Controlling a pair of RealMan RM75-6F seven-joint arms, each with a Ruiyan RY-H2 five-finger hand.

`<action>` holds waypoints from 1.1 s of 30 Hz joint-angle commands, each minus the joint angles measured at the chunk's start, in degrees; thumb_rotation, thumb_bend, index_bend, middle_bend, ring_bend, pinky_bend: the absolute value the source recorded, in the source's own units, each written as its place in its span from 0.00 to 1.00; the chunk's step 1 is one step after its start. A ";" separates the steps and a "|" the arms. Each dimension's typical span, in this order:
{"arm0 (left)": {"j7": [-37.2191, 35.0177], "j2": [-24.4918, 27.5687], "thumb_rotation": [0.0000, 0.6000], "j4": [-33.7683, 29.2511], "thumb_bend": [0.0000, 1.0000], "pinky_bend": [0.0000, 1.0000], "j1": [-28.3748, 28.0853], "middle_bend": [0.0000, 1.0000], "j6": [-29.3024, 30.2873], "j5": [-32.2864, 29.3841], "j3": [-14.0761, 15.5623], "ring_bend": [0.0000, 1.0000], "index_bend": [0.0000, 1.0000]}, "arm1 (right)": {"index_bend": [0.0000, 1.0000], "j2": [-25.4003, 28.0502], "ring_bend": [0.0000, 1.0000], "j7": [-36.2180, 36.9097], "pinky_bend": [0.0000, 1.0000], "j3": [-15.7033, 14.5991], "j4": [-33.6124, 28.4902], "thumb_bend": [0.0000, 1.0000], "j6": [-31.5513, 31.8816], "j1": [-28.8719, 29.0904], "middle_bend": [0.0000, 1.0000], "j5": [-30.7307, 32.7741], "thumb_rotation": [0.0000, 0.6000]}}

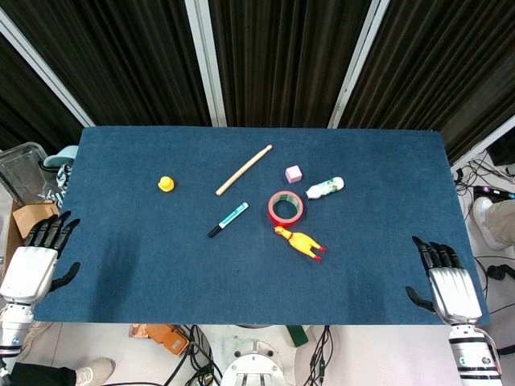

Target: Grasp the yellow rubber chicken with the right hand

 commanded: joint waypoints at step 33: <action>-0.52 0.11 1.00 0.34 0.29 0.10 -0.10 0.00 -0.06 0.46 0.19 0.00 0.09 | 0.02 -18.99 0.17 -38.59 0.10 6.26 -9.76 0.32 -7.79 22.00 0.22 32.39 1.00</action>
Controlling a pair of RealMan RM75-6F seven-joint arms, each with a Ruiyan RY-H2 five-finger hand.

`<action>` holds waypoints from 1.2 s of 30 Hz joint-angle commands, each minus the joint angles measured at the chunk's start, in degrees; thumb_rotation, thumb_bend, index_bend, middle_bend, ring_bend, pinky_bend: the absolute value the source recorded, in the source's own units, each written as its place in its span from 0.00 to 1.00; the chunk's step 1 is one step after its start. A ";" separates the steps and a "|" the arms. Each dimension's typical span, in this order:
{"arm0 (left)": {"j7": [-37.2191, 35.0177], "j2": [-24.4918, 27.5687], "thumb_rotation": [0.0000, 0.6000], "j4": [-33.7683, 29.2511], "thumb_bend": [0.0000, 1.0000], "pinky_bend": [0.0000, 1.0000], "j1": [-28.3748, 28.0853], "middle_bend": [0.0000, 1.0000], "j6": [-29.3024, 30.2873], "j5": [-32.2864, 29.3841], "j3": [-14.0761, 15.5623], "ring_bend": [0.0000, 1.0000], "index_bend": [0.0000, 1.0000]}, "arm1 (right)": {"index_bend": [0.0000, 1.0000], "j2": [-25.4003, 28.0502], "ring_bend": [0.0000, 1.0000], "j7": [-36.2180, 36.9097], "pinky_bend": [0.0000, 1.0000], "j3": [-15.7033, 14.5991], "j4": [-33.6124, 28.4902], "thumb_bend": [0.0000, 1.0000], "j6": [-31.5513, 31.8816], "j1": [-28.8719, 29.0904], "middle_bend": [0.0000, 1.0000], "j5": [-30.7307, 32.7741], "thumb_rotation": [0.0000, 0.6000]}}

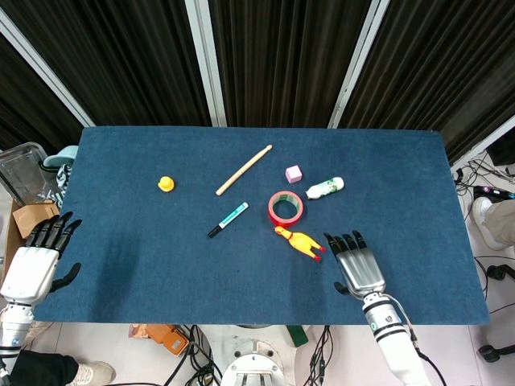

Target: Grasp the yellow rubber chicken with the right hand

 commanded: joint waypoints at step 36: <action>0.19 0.11 1.00 0.12 0.29 0.10 -0.11 0.00 -0.49 -0.16 0.16 0.00 0.09 | 0.13 -14.92 0.32 0.65 0.27 5.07 17.79 0.22 -1.33 15.79 0.24 18.27 1.00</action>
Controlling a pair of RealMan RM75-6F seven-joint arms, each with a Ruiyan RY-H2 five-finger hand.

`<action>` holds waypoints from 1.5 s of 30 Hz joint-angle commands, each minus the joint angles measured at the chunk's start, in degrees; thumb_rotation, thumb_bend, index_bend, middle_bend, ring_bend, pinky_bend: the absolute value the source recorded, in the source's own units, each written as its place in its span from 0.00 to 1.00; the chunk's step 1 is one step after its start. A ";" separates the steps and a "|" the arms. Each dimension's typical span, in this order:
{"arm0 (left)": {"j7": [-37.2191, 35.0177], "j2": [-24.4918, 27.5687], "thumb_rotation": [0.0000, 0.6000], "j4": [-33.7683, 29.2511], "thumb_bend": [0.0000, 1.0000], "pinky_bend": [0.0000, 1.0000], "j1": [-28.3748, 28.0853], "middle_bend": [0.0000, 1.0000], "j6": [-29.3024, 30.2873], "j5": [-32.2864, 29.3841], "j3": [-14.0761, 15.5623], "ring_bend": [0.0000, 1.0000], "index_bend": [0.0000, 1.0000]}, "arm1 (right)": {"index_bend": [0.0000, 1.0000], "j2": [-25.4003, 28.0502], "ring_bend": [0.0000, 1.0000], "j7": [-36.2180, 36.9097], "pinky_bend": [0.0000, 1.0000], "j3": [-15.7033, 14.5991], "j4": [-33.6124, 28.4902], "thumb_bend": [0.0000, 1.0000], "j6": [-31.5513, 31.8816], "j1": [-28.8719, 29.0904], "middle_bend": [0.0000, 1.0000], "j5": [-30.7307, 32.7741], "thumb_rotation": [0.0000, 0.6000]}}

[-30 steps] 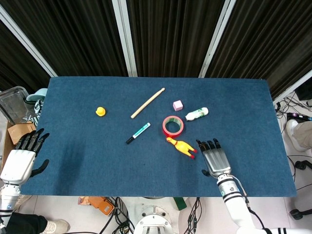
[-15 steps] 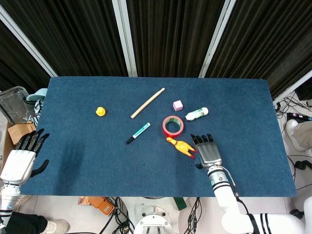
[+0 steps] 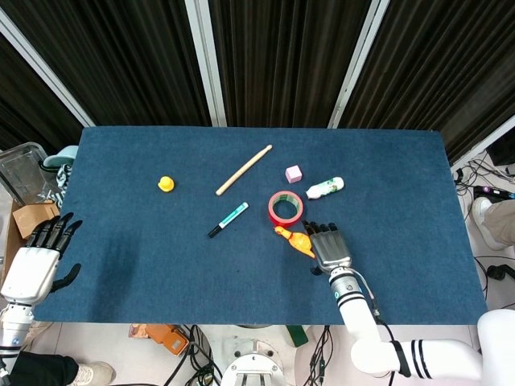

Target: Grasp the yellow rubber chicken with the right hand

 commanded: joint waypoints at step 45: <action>-0.06 0.33 1.00 -0.53 0.29 0.10 0.10 0.00 -0.50 -0.99 -0.13 0.00 0.10 | 0.60 1.62 0.73 21.84 0.74 1.54 3.24 0.57 0.16 -0.49 0.59 -17.21 1.00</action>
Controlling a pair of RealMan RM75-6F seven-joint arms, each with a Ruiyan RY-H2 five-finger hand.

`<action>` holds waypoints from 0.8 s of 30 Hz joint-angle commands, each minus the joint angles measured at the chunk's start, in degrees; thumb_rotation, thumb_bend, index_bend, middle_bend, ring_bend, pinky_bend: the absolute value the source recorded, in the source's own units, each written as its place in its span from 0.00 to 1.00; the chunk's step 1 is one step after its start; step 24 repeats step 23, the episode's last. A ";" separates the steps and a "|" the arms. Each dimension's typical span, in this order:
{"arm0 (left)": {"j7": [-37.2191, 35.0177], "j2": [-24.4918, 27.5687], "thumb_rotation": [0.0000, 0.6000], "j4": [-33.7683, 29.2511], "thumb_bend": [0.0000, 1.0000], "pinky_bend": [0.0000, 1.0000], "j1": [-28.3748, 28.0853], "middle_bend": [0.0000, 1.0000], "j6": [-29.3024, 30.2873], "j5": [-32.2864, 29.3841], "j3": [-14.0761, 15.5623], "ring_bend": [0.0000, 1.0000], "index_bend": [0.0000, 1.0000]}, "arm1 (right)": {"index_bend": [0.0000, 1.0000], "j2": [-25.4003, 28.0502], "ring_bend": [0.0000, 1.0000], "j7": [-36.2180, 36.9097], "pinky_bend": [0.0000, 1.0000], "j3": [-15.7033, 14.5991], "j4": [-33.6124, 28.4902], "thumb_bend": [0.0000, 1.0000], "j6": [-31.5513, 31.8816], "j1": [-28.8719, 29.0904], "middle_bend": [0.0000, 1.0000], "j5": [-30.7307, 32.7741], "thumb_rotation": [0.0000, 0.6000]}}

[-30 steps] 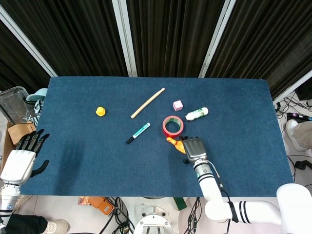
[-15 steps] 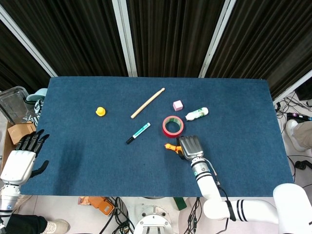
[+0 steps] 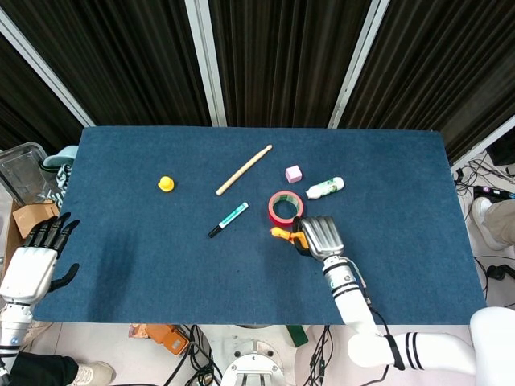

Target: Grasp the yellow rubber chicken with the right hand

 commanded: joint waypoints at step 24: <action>0.36 -0.01 1.00 -0.11 0.29 0.10 0.13 0.00 0.17 -0.07 -0.06 0.00 0.10 | 0.61 12.78 0.74 23.16 0.75 5.60 -7.12 0.57 9.45 -9.72 0.60 -17.13 1.00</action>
